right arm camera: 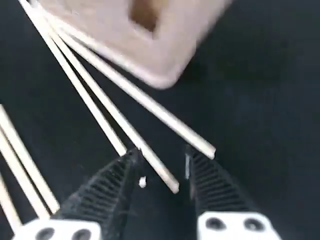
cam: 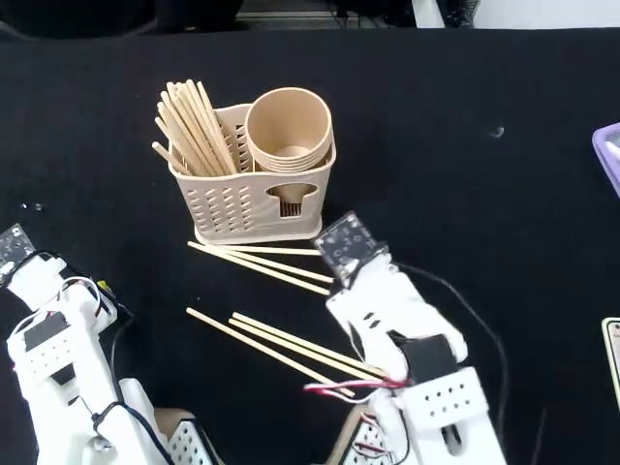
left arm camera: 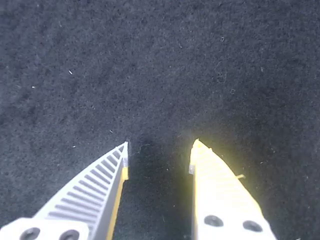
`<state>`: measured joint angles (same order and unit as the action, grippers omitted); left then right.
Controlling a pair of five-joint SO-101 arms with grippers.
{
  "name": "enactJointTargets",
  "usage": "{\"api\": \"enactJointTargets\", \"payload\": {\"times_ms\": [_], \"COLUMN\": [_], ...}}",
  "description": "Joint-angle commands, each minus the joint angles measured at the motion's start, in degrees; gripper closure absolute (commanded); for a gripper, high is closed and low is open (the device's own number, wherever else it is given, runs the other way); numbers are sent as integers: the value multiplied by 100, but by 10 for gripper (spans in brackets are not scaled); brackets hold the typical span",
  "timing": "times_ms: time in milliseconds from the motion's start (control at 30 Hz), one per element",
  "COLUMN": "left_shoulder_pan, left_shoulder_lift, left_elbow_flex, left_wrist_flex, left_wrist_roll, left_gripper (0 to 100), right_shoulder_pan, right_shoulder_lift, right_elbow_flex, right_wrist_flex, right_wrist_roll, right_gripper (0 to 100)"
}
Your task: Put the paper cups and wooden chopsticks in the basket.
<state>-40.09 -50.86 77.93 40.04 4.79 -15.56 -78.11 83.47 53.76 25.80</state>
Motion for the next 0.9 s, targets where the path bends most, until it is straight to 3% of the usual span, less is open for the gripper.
{"api": "enactJointTargets", "payload": {"times_ms": [0, 167, 500, 867], "left_shoulder_pan": [57, 57, 66, 154], "left_shoulder_lift": [-79, -79, -79, -53], "left_elbow_flex": [-119, -119, -119, -119], "left_wrist_flex": [-79, -79, -79, -79], "left_wrist_roll": [-35, -35, -35, -35], "left_gripper": [795, 795, 795, 795], "right_shoulder_pan": [176, 158, 88, 62], "right_shoulder_lift": [-119, -110, 40, 3248], "right_elbow_flex": [330, 303, 321, -1648], "right_wrist_flex": [-343, -149, -88, -132], "right_wrist_roll": [527, 615, 1222, 1204], "right_gripper": [858, 767, 766, 766]}}
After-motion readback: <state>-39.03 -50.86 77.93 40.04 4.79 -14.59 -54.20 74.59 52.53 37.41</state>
